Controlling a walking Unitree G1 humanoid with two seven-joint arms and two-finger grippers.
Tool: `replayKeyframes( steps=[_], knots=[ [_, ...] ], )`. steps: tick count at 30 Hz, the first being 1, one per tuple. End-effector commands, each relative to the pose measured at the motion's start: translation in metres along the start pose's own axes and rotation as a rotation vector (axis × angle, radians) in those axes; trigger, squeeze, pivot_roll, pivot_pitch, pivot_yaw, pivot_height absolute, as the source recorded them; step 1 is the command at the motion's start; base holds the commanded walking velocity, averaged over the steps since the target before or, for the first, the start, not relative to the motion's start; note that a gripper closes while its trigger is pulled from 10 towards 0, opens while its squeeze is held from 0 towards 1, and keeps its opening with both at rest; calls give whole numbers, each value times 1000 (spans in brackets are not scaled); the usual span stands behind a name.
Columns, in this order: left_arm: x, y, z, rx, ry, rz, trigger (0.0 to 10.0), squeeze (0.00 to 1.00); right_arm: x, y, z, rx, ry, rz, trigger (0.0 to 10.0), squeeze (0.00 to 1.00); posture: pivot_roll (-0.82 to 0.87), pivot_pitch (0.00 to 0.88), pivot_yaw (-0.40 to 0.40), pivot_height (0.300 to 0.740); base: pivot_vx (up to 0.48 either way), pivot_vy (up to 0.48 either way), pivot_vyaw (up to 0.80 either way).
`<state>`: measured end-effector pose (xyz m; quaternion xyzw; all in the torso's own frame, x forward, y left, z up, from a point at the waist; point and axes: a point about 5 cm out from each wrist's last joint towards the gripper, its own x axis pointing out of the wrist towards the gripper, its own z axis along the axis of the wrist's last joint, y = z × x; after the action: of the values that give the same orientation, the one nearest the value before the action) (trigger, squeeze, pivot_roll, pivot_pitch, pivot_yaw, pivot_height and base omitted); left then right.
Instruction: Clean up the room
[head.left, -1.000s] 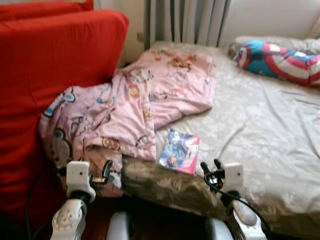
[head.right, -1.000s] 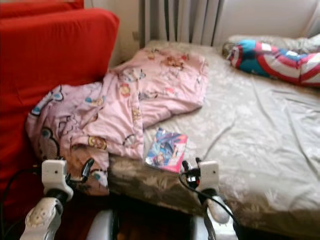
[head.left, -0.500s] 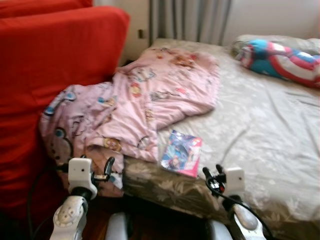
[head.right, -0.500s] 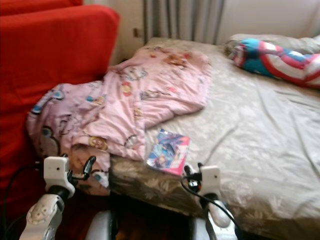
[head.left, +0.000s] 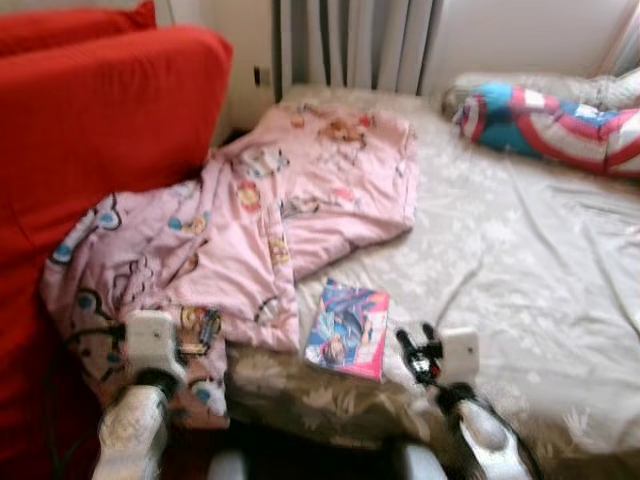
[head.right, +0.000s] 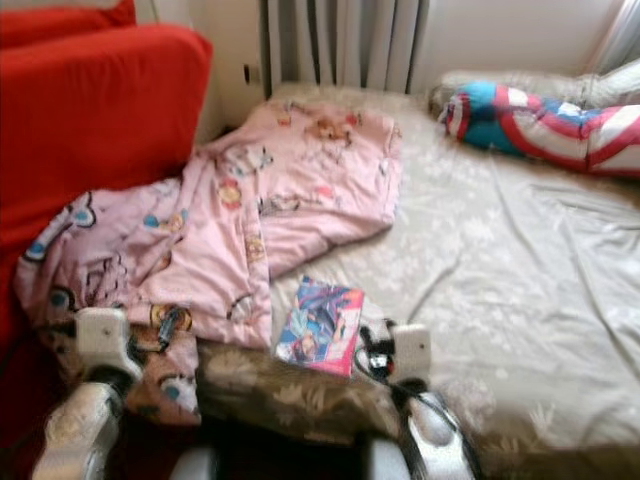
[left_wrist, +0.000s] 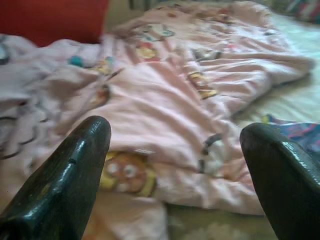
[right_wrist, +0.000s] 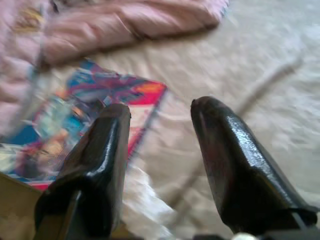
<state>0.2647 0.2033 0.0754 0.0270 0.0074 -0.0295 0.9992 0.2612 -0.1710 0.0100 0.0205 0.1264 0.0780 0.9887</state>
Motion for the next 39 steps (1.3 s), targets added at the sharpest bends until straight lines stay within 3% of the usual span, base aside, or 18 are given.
replayKeyframes(
  steps=[1, 6, 9, 10, 11, 14, 18, 24, 25, 32, 39],
  knots=[
    [-4, 13, 0, 16, 14, 38, 10000, 0, 6, 14, -2, -14, 28, 40, 10000, 0, 37, 31, -36, 576, 296, 0, 0],
    [0, 10, 3, 8, 6, 27, 10000, 0, 13, 14, -5, -27, 68, 48, 10000, 0, 38, 54, -28, 576, 59, 0, 0],
    [1, 7, 6, -8, -2, 16, 10000, 0, 18, 15, -9, 14, 128, 78, 10000, 0, 48, 72, -32, 576, 0, 0, 0],
    [1, 5, 6, -11, -5, 11, 10000, 0, 18, 15, -11, 3, 152, 87, 10000, 569, 57, 76, -38, 576, 0, 0, 0],
    [3, 3, 8, -14, -12, 3, 10000, 0, 20, 15, -13, -52, 191, 104, 10000, 1000, 78, 88, -51, 576, 0, 0, 0],
    [6, 1, 10, -18, -19, 3, 10000, 0, 25, 8, -15, -116, 257, 70, 10000, 1000, 95, 104, -59, 576, 0, 0, 0],
    [5, 0, 13, -19, -28, -3, 10000, 0, 33, 9, -4, -103, 236, 71, 10000, 1000, 108, 122, -61, 576, 0, 0, 0],
    [-9, 0, 9, -30, -12, 14, 10000, 0, 45, 6, 9, -165, 262, 57, 10000, 965, 128, 127, -72, 576, 0, 0, 0],
    [-9, 0, 8, -31, -10, 17, 10000, 0, 46, 7, 10, -170, 262, 67, 10000, 8, 128, 126, -73, 576, 0, 0, 0],
    [-9, 1, 8, -29, -4, 20, 10000, 0, 46, 2, 6, -250, 348, 70, 10000, 0, 138, 118, -75, 576, 0, 0, 0],
    [-10, 3, 7, -21, 9, 13, 10000, 0, 44, -3, 3, -257, 396, 54, 10000, 0, 132, 96, -59, 576, 0, 0, 0]
  ],
)
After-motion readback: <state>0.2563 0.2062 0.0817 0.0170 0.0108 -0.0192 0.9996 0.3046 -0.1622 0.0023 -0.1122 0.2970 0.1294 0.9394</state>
